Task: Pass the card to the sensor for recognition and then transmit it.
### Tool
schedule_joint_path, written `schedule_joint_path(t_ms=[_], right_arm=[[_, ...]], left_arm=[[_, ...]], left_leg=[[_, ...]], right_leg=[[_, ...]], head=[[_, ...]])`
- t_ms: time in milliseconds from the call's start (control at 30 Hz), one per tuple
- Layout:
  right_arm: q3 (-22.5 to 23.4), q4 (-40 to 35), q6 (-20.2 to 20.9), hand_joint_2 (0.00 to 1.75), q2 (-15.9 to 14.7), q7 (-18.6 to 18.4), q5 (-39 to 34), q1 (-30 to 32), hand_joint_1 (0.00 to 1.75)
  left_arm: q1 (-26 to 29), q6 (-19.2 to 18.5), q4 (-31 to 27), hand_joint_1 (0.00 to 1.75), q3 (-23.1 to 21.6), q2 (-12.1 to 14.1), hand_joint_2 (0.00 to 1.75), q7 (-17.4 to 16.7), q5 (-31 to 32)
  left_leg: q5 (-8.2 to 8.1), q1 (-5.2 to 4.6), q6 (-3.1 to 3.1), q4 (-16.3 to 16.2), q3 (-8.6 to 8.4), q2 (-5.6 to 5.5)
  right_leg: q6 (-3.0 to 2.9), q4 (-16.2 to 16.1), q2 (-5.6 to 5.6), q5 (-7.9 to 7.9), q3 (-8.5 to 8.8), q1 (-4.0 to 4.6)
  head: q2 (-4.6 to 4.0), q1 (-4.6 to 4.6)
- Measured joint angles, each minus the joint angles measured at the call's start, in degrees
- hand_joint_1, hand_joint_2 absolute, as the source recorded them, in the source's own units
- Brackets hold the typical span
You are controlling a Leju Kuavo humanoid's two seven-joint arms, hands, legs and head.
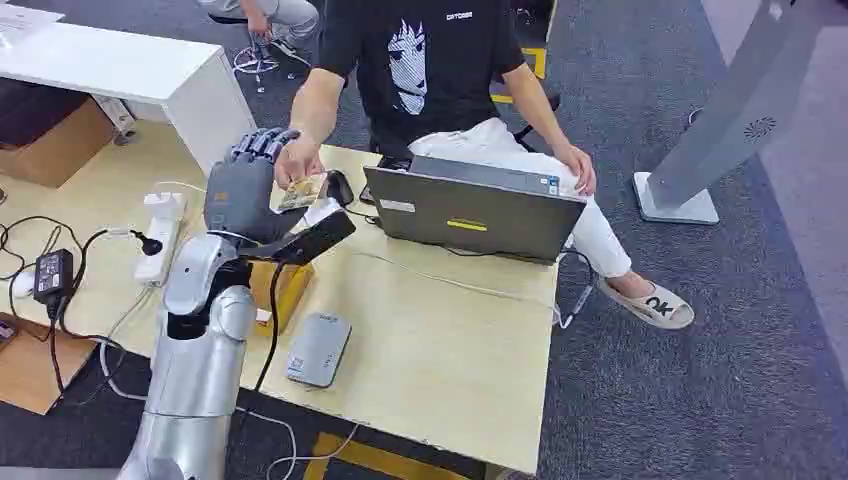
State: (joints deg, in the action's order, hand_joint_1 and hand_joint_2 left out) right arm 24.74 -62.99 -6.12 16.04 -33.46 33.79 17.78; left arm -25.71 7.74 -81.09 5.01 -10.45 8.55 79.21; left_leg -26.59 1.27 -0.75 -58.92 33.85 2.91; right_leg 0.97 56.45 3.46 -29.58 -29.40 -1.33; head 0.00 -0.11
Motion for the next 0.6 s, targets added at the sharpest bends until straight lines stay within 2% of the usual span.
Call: schedule_joint_path(t_ms=[200, 367, 600], right_arm=[[2.5, 0.7, 0.9, 1.75, 0.0, 1.1, 1.7, -0.3, 0.00], [2.8, 0.9, 0.9, 1.75, 0.0, 0.7, 1.7, -0.2, 0.00], [2.8, -0.1, 1.8, 1.75, 0.0, -1.2, 1.4, 0.0, 0.00]], left_arm=[[1.6, -0.5, 0.4, 1.75, -0.9, 0.0, 1.75, 0.1, -1.2], [2.1, -0.8, 0.3, 1.75, -0.9, 0.3, 1.75, 0.1, -1.9], [4.6, -4.8, -0.3, 1.75, -2.1, 1.7, 1.75, 1.6, -2.9]], left_leg=[[0.00, 0.00, 0.00, 0.0, 0.05, 0.00], [0.00, 0.00, 0.00, 0.0, 0.05, -0.01], [0.00, 0.00, 0.01, 0.0, 0.04, -0.02]], right_leg=[[0.00, 0.0, 0.00, 0.00, -0.01, 0.00], [0.00, 0.0, 0.01, 0.00, -0.01, 0.01], [0.00, 0.0, 0.02, 0.00, -0.01, 0.00]], head=[[0.00, 0.00], [0.00, 0.02], [0.00, 0.00]])
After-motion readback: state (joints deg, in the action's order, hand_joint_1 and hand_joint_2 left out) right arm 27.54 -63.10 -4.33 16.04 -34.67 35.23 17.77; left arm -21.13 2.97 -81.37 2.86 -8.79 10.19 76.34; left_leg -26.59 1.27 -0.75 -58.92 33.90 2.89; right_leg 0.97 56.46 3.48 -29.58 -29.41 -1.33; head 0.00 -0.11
